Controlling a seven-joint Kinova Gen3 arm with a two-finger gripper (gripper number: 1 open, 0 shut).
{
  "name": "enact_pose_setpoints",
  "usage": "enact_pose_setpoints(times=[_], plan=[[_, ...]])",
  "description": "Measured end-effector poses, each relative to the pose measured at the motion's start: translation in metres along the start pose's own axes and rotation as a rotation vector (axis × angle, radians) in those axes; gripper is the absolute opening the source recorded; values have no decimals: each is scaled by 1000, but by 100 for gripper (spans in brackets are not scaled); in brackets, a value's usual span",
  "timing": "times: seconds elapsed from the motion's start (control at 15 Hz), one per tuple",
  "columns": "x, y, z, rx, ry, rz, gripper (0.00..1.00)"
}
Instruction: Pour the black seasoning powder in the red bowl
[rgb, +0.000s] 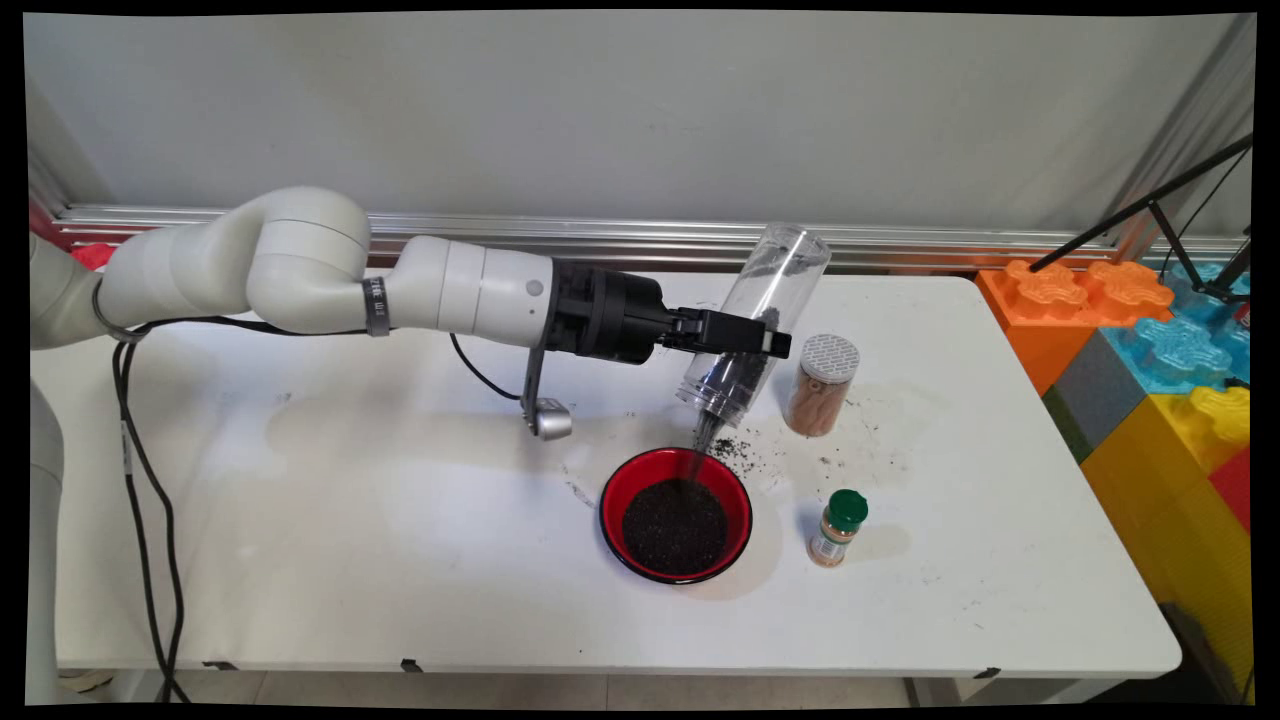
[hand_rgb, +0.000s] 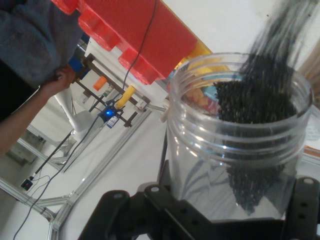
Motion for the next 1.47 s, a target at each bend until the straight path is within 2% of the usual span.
enact_pose_setpoints(times=[1.47], plan=[[-5, -8, -5, 39, -9, 53, 0]])
